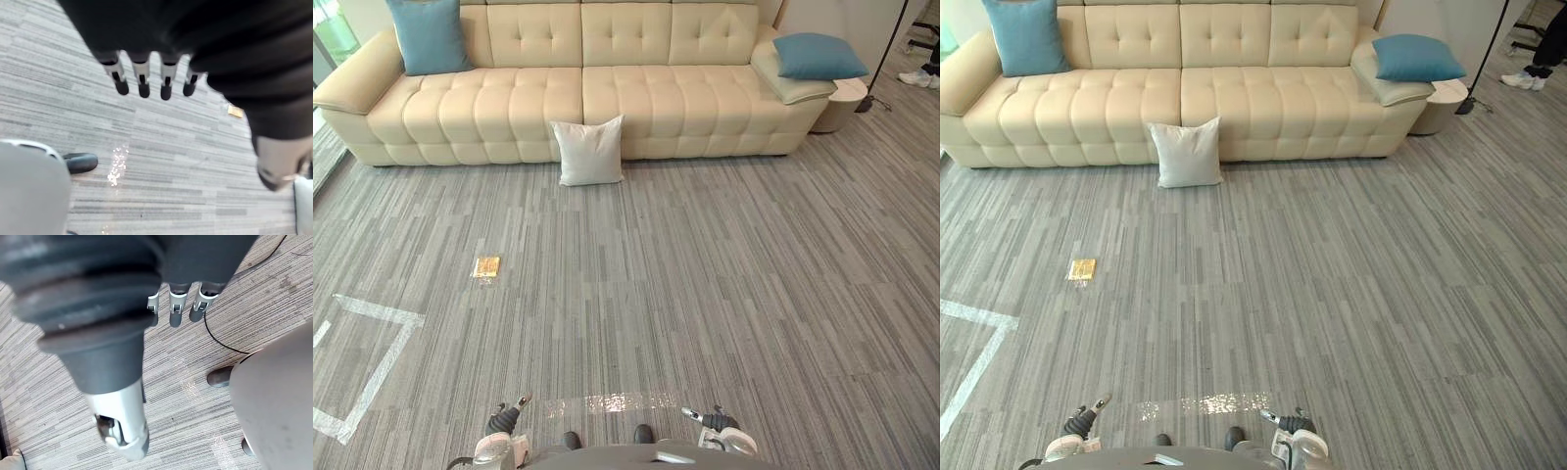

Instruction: Pick up cushions and gather them together orderly.

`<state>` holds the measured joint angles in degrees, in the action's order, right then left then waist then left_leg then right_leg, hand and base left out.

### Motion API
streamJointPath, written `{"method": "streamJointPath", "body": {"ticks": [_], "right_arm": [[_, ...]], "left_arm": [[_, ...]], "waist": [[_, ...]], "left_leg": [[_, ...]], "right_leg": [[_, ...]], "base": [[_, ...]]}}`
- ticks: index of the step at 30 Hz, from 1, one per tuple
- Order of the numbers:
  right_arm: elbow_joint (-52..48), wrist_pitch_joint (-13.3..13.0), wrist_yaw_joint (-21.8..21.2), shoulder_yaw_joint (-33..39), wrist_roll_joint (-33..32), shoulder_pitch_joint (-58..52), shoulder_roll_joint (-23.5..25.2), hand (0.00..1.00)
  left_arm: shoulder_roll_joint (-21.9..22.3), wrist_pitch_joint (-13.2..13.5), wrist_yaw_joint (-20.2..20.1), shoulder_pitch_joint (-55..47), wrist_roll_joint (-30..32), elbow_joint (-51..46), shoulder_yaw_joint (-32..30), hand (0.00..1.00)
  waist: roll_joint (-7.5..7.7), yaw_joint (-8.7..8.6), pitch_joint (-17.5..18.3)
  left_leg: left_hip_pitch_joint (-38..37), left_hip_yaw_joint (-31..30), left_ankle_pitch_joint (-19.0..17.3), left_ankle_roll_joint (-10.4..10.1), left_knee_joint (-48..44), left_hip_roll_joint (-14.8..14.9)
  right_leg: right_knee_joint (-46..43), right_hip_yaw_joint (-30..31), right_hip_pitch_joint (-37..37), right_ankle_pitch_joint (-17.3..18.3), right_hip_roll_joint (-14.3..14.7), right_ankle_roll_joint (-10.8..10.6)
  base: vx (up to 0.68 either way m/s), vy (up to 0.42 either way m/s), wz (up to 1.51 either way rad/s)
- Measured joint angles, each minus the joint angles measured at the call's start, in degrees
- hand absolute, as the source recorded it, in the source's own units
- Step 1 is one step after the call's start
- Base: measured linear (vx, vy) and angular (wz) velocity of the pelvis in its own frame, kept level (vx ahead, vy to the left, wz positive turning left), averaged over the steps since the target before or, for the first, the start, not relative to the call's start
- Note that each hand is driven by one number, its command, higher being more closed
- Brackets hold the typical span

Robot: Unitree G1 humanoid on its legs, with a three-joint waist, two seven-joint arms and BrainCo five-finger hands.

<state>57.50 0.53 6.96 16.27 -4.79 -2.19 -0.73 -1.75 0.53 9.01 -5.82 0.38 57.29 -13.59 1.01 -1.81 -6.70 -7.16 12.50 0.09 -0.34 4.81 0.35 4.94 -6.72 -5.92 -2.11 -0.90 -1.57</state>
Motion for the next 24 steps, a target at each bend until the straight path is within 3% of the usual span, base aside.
{"method": "streamJointPath", "body": {"ticks": [9, 24], "right_arm": [[2.0, 1.3, 0.0, 0.8, 5.3, 1.2, -0.5, 0.0], [2.5, 2.1, 1.1, 0.8, 6.4, 2.4, -0.8, 0.0]], "left_arm": [[0.0, -0.1, -0.7, 0.3, 1.0, 0.1, 0.1, 0.0], [0.0, -0.4, -1.0, 0.9, 1.0, 0.8, 0.3, 0.0]], "waist": [[-0.2, 0.41, -0.1], [-0.58, 0.4, -0.4]], "left_leg": [[-0.1, 0.9, -0.3, -0.5, 0.0, 0.3], [0.0, 1.4, -0.6, -0.4, -0.3, 0.3]], "right_leg": [[0.0, 1.2, 0.2, 0.0, 0.3, 0.0], [-0.3, 1.5, 0.7, 0.1, 0.3, 0.0]], "base": [[0.0, -0.008, -0.05], [-0.01, -0.008, -0.02]]}}
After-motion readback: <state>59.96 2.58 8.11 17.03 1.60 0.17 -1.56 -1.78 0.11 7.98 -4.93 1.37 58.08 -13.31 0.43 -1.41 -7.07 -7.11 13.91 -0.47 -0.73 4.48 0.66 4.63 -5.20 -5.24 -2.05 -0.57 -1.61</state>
